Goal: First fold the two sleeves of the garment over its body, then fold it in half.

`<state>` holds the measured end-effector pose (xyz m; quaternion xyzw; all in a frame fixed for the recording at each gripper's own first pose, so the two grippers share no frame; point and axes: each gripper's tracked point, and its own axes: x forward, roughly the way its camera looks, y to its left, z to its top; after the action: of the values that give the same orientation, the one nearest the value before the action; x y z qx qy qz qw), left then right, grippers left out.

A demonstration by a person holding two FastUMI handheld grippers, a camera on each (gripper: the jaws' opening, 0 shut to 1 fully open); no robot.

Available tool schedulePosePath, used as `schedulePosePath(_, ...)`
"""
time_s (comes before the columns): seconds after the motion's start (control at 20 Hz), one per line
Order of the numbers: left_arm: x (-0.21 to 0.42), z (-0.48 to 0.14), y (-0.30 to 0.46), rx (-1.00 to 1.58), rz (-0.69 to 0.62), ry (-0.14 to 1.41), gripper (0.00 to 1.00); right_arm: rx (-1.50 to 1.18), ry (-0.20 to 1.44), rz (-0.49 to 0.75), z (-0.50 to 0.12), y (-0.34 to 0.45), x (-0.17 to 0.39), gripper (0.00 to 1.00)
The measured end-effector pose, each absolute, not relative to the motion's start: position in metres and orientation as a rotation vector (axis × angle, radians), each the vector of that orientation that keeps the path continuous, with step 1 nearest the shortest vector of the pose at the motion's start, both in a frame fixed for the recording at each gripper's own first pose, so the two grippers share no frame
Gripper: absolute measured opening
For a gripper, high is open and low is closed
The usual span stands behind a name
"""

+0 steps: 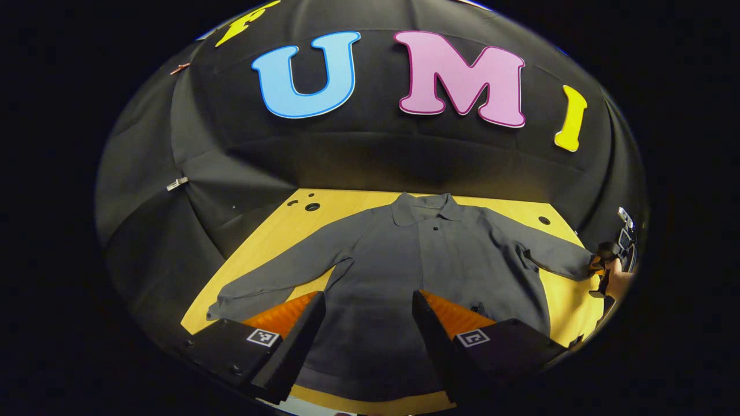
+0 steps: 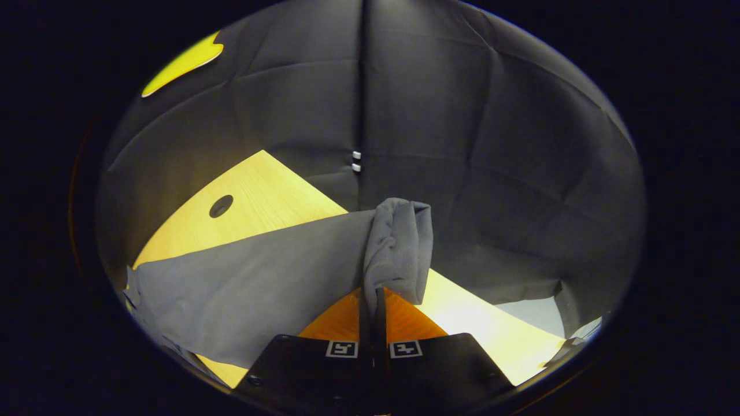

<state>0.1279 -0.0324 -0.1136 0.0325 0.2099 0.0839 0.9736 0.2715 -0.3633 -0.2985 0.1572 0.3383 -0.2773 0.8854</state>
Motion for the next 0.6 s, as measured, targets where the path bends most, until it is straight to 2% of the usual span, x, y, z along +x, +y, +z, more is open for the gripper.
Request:
schedulePosePath(0.2,0.127,-0.115,-0.024,0.053,0.186,0.425,0.95,0.270,0.650,-0.528,-0.270,-0.353,0.277,0.05)
schedulePosePath(0.25,0.126,-0.113,-0.022,0.049,0.190,0.420,0.99,0.258,0.632,-0.507,-0.256,-0.345,0.279,0.05)
schedulePosePath(0.3,0.124,-0.113,-0.020,0.050,0.194,0.416,0.95,0.249,0.616,-0.483,-0.245,-0.336,0.280,0.05)
schedulePosePath(0.6,0.108,-0.115,-0.001,0.025,0.240,0.403,0.95,0.145,0.539,-0.346,-0.185,-0.263,0.302,0.05)
